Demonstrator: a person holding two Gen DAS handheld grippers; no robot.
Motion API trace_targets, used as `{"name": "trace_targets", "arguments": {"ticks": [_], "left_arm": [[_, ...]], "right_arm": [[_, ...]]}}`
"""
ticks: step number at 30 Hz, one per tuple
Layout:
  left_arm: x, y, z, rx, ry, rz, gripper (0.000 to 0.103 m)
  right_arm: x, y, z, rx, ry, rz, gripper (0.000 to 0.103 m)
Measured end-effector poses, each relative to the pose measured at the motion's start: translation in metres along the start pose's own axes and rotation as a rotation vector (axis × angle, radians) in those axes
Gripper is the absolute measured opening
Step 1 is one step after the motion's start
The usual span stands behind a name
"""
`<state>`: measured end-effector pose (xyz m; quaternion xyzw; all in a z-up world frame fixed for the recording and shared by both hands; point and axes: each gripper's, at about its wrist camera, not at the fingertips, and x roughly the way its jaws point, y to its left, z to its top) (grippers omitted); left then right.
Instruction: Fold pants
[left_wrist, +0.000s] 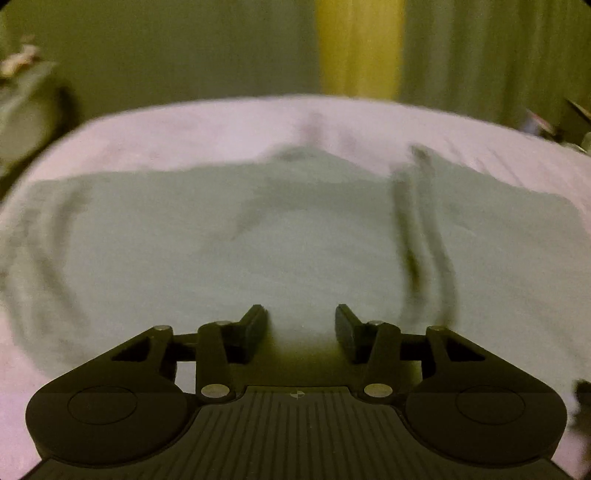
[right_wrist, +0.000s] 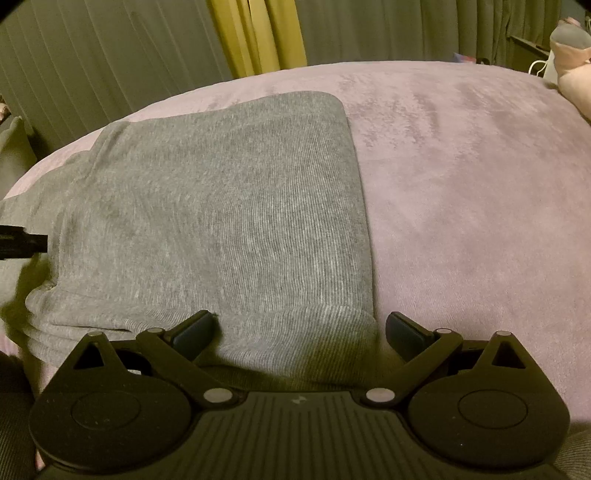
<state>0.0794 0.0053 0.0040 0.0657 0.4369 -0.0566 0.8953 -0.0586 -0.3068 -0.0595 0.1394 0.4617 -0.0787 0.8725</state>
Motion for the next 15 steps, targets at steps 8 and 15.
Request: {"name": "trace_targets", "arguments": {"ticks": [8, 15], "left_arm": [[-0.038, 0.170, -0.029, -0.430, -0.200, -0.037, 0.101], [-0.007, 0.291, -0.070, -0.979, -0.163, -0.183, 0.101]], "right_arm": [[0.000, 0.000, 0.000, 0.000, 0.000, 0.000, 0.099], [0.001, 0.002, -0.001, 0.008, -0.003, -0.005, 0.099]]}}
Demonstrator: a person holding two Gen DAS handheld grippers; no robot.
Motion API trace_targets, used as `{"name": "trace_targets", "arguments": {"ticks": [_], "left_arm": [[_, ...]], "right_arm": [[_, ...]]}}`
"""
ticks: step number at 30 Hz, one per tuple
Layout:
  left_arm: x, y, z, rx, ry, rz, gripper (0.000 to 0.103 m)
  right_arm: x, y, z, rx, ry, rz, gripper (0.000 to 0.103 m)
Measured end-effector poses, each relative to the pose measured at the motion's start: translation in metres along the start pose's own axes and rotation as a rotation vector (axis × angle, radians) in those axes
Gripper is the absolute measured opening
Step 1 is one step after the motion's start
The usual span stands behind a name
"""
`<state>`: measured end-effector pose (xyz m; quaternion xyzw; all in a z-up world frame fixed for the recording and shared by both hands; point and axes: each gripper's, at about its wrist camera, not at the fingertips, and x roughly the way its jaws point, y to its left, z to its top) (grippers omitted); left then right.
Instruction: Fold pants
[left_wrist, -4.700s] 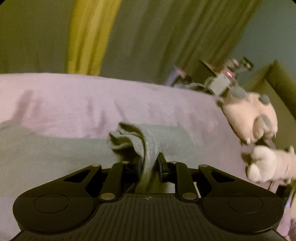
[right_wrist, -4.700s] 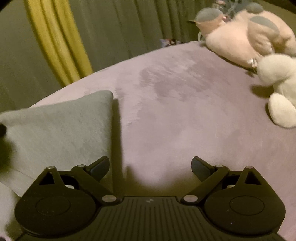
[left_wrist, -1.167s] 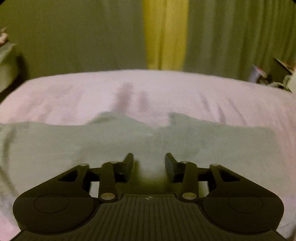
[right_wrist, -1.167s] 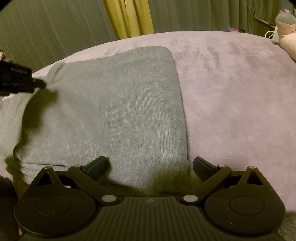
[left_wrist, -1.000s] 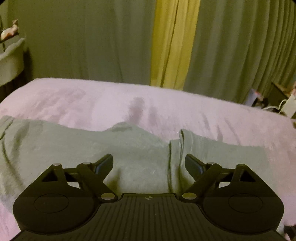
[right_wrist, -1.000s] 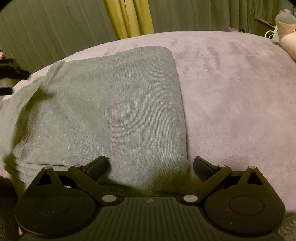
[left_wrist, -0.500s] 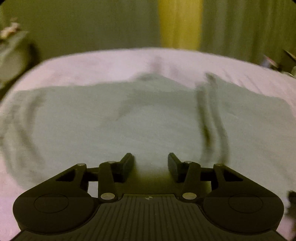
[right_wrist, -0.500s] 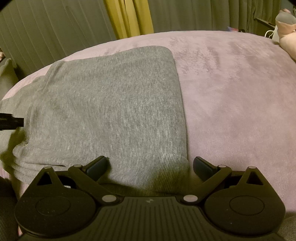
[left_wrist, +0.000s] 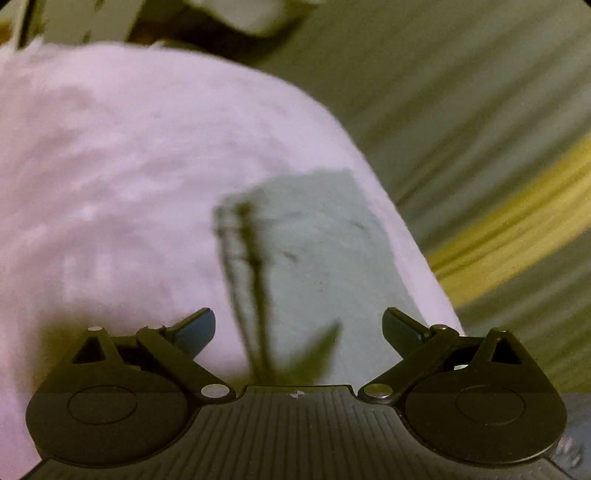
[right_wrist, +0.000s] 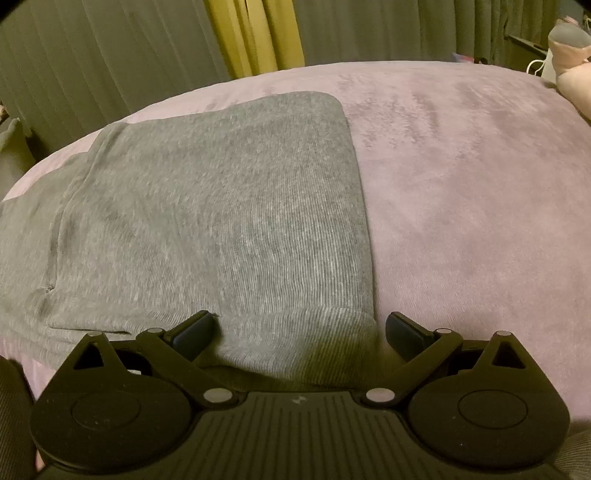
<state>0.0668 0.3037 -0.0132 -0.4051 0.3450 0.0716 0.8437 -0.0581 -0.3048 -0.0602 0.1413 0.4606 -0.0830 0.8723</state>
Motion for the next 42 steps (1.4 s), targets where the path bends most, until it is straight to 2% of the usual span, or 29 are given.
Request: {"name": "trace_targets", "arguments": {"ticks": [2, 4, 7, 11, 13, 17, 20, 23, 24, 25, 27, 29, 30, 31, 32, 35, 37, 39, 42], "left_arm": [[0.008, 0.013, 0.006, -0.039, 0.019, -0.012, 0.101], [0.017, 0.021, 0.008, -0.060, 0.026, -0.056, 0.101], [0.027, 0.031, 0.012, -0.062, 0.001, -0.105, 0.101], [0.039, 0.031, 0.014, -0.024, 0.013, -0.180, 0.101], [0.043, 0.034, 0.015, -0.036, 0.041, -0.251, 0.101], [0.061, 0.044, 0.021, -0.057, 0.022, -0.305, 0.101], [0.072, 0.040, 0.022, -0.036, 0.003, -0.302, 0.103], [0.073, 0.022, 0.017, 0.058, -0.027, -0.240, 0.102], [0.072, 0.016, 0.014, 0.096, -0.032, -0.225, 0.094], [0.071, 0.013, 0.012, 0.118, -0.031, -0.215, 0.076], [0.071, 0.014, 0.013, 0.108, -0.026, -0.234, 0.052], [0.069, 0.021, 0.015, 0.057, -0.031, -0.290, 0.051], [0.071, 0.022, 0.016, 0.040, -0.022, -0.286, 0.054], [0.074, 0.023, 0.015, 0.031, -0.007, -0.261, 0.064], [0.080, 0.024, 0.015, 0.019, 0.007, -0.233, 0.063], [0.082, 0.022, 0.016, -0.014, -0.001, -0.232, 0.065], [0.076, 0.017, 0.015, 0.000, -0.013, -0.225, 0.050], [0.072, 0.011, 0.015, 0.018, -0.033, -0.242, 0.038], [0.051, -0.005, 0.016, 0.041, -0.072, -0.297, 0.036]], "right_arm": [[0.000, 0.000, 0.000, 0.000, 0.000, 0.000, 0.099], [0.000, 0.000, 0.000, -0.002, 0.000, -0.001, 0.099], [0.000, 0.000, 0.000, 0.000, -0.002, -0.001, 0.099], [0.000, 0.000, 0.000, 0.000, 0.000, -0.004, 0.099], [0.000, 0.000, 0.000, -0.001, 0.000, -0.008, 0.099], [0.001, 0.002, 0.001, 0.000, -0.003, -0.012, 0.099], [0.002, 0.002, 0.001, -0.001, -0.004, -0.013, 0.099], [0.002, 0.002, 0.001, -0.001, -0.004, -0.014, 0.099], [0.002, 0.002, 0.000, -0.002, -0.005, -0.015, 0.099], [0.001, 0.002, 0.001, -0.001, -0.005, -0.016, 0.099], [0.001, 0.002, 0.001, -0.001, -0.006, -0.017, 0.099], [0.001, 0.003, 0.001, -0.001, -0.006, -0.018, 0.099], [0.001, 0.003, 0.001, 0.001, -0.006, -0.018, 0.099], [0.001, 0.003, 0.001, 0.000, -0.006, -0.018, 0.099], [0.001, 0.003, 0.001, 0.000, -0.006, -0.018, 0.099], [0.001, 0.003, 0.001, 0.000, -0.006, -0.017, 0.099], [0.001, 0.003, 0.001, 0.000, -0.006, -0.018, 0.099], [0.002, 0.003, 0.001, 0.000, -0.006, -0.020, 0.099], [0.002, 0.003, 0.003, 0.002, -0.004, -0.022, 0.099]]}}
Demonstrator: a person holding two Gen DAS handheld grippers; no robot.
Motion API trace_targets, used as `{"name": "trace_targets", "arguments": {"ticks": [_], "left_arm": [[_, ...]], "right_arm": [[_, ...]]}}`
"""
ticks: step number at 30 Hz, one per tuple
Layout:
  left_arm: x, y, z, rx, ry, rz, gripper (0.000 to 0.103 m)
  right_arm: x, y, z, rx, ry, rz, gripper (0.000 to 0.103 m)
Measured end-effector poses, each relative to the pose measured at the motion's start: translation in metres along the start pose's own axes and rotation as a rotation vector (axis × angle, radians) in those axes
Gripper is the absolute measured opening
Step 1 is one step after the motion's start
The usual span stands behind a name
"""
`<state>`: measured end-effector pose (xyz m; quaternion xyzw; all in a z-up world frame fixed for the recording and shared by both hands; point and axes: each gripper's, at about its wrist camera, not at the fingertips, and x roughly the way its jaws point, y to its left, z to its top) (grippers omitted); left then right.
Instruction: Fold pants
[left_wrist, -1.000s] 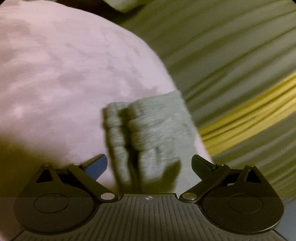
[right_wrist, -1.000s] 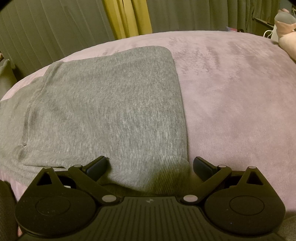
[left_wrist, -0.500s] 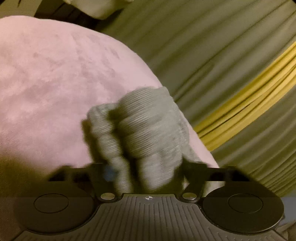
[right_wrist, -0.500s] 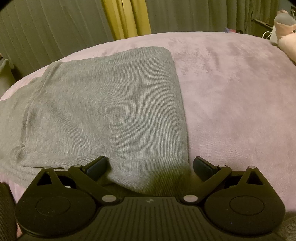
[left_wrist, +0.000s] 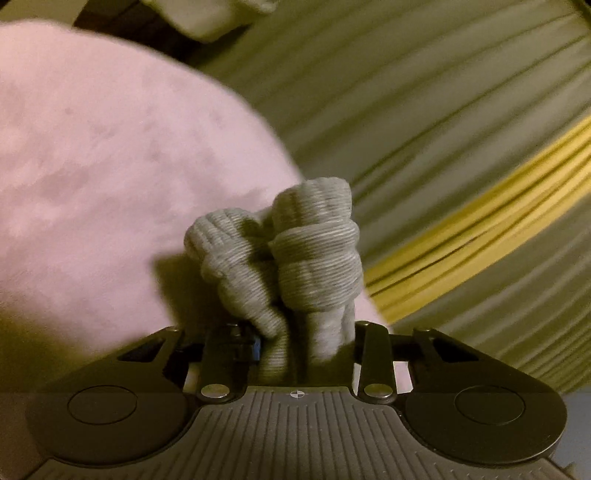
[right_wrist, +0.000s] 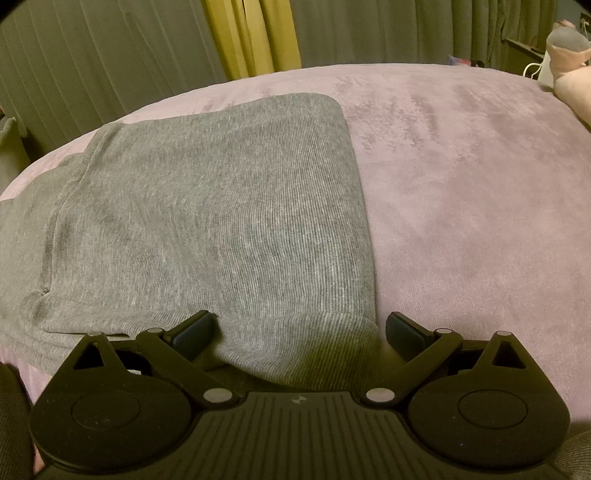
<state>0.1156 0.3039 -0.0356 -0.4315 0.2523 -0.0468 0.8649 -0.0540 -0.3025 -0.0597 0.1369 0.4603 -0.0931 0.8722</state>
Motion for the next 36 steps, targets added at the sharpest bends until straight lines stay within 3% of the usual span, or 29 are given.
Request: {"name": "trace_targets", "arguments": {"ticks": [4, 8, 11, 14, 17, 18, 19, 21, 23, 26, 28, 34, 36], "left_arm": [[-0.021, -0.068, -0.006, 0.190, -0.049, -0.025, 0.036], [-0.045, -0.155, -0.039, 0.381, -0.078, -0.146, 0.036], [-0.053, -0.222, -0.085, 0.541, -0.040, -0.265, 0.037], [-0.044, -0.271, -0.147, 0.685, 0.062, -0.339, 0.040], [-0.019, -0.294, -0.223, 0.820, 0.237, -0.366, 0.058], [-0.010, -0.296, -0.250, 0.860, 0.330, -0.353, 0.070], [0.001, -0.295, -0.273, 0.901, 0.429, -0.334, 0.075], [0.018, -0.287, -0.299, 0.960, 0.581, -0.257, 0.075], [0.021, -0.270, -0.299, 0.945, 0.668, -0.210, 0.077], [0.009, -0.238, -0.264, 0.807, 0.678, -0.191, 0.083], [-0.006, -0.213, -0.226, 0.663, 0.607, -0.168, 0.101], [-0.020, -0.139, -0.167, 0.281, 0.330, 0.104, 0.101], [-0.019, -0.113, -0.157, 0.158, 0.294, 0.169, 0.101]], "right_arm": [[0.000, -0.001, 0.002, 0.014, 0.006, 0.008, 0.099], [-0.004, -0.008, 0.004, 0.059, 0.000, 0.025, 0.099], [-0.012, -0.019, 0.006, 0.133, -0.045, 0.011, 0.099], [-0.023, -0.036, 0.007, 0.238, -0.083, 0.043, 0.099], [-0.031, -0.049, 0.007, 0.312, -0.115, 0.062, 0.099], [-0.032, -0.051, 0.006, 0.327, -0.117, 0.067, 0.099], [-0.032, -0.053, 0.007, 0.338, -0.114, 0.070, 0.099], [-0.032, -0.052, 0.008, 0.337, -0.099, 0.084, 0.099], [-0.034, -0.053, 0.008, 0.327, -0.094, 0.103, 0.099], [-0.036, -0.055, 0.009, 0.330, -0.082, 0.157, 0.099], [-0.039, -0.056, 0.011, 0.339, -0.068, 0.186, 0.099], [-0.043, -0.041, 0.033, 0.314, -0.061, 0.264, 0.099], [-0.037, -0.036, 0.044, 0.323, -0.045, 0.295, 0.098]]}}
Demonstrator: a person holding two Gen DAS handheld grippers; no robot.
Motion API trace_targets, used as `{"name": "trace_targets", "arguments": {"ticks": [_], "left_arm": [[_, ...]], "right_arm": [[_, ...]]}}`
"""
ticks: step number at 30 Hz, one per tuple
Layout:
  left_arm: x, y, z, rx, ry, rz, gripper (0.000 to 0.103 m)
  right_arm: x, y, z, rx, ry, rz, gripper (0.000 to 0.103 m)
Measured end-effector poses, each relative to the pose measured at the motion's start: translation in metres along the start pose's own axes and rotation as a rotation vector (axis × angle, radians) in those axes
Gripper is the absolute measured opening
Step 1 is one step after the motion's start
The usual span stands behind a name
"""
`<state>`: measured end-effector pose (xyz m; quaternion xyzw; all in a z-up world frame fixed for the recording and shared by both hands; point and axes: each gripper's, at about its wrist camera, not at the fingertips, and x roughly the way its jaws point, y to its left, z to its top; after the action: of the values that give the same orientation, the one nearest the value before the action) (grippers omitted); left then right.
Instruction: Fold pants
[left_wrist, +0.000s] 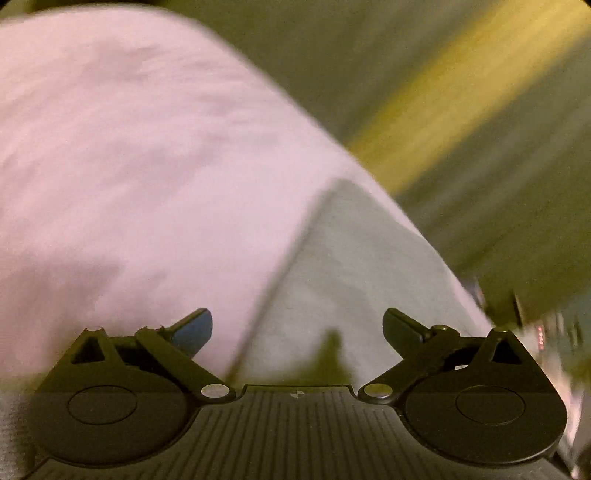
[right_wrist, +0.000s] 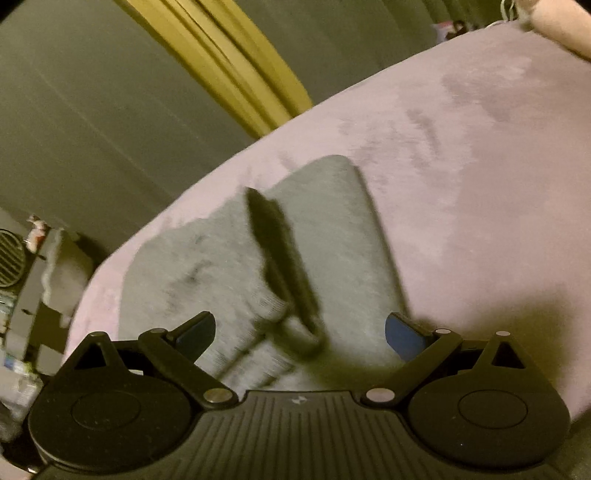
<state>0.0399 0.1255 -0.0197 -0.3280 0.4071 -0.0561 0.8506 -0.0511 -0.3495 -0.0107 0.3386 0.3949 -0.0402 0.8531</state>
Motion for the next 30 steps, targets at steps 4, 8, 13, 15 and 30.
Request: {"name": "trace_targets", "arguments": {"ticks": [4, 8, 13, 15, 30], "left_arm": [[0.010, 0.026, 0.010, -0.141, 0.014, 0.133, 0.101], [0.014, 0.015, 0.009, -0.085, 0.017, 0.168, 0.101], [0.025, 0.002, 0.010, -0.036, 0.033, 0.197, 0.101], [0.021, 0.006, 0.008, -0.034, 0.033, 0.197, 0.101], [0.024, 0.005, 0.002, -0.028, 0.030, 0.215, 0.102]], "right_arm": [[0.018, 0.008, 0.010, 0.005, 0.036, -0.008, 0.086], [0.024, 0.017, 0.016, -0.004, 0.055, -0.028, 0.067], [0.039, 0.018, 0.027, -0.012, 0.117, -0.002, 0.082], [0.052, 0.008, 0.026, 0.021, 0.180, -0.019, 0.085], [0.059, -0.003, 0.027, 0.089, 0.219, 0.173, 0.056]]}}
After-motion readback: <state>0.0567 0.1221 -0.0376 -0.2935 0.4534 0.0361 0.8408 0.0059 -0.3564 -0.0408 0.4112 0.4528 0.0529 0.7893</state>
